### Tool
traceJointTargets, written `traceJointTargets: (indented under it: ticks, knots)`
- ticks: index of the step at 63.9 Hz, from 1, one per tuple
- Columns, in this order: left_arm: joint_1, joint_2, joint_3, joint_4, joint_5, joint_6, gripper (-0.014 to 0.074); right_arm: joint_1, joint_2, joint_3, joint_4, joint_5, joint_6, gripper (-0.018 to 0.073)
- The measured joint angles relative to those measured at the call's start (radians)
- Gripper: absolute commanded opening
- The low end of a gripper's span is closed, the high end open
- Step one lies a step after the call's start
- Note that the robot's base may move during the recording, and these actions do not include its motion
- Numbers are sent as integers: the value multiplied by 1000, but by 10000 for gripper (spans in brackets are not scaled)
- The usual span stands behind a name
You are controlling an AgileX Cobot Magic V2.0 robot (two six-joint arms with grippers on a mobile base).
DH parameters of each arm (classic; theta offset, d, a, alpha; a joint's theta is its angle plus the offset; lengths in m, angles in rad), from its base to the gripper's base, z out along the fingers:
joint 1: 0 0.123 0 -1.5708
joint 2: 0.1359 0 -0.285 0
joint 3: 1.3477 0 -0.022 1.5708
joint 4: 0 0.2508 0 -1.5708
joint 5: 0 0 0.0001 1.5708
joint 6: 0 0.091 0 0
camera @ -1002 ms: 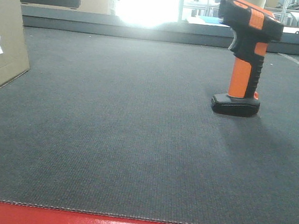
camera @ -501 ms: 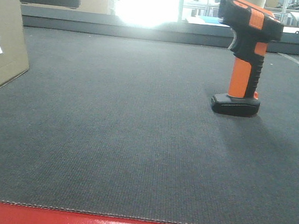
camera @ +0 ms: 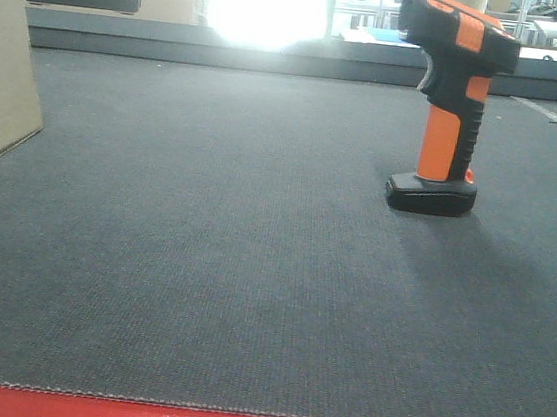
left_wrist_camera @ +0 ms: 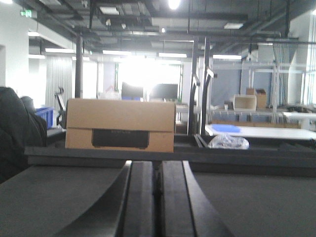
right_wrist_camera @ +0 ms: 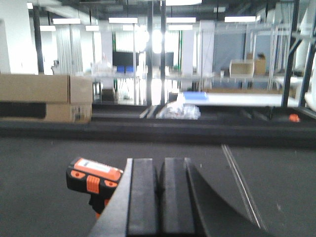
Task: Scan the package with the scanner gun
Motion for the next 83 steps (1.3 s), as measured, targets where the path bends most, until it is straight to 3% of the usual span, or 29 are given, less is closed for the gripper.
traceJointTargets:
  ticks: [4,8,17,22,27,35,51,66,75,83]
  knots:
    - [0,43,-61,0,67,0,-13,0,65,-44,0,30,0,-138]
    - [0,89,-105,0,114,0,83,0,119,-72,-2,46,0,-65]
    - [0,187,-175,0,210,0,365,0,209,-98,-2,66,0,272]
    - [0,244,-195,0,234,0,485,0,236,-98,-3,75,0,456]
    - [-4,290,-214,0,248,0,572,0,253,-99,-4,77,0,578]
    - [-38,353,-258,0,304,0,601,0,262,-100,-4,75,0,568]
    - [-104,596,-489,0,563,0,601,21,262,-104,-4,37,0,568]
    - [-99,937,-840,0,796,0,601,32,262,-104,-4,51,0,568]
    - [-46,1170,-1062,0,960,5,601,46,262,-104,-4,58,0,568]
    - [-4,1322,-1183,0,1036,30,601,51,262,-104,-4,67,0,568]
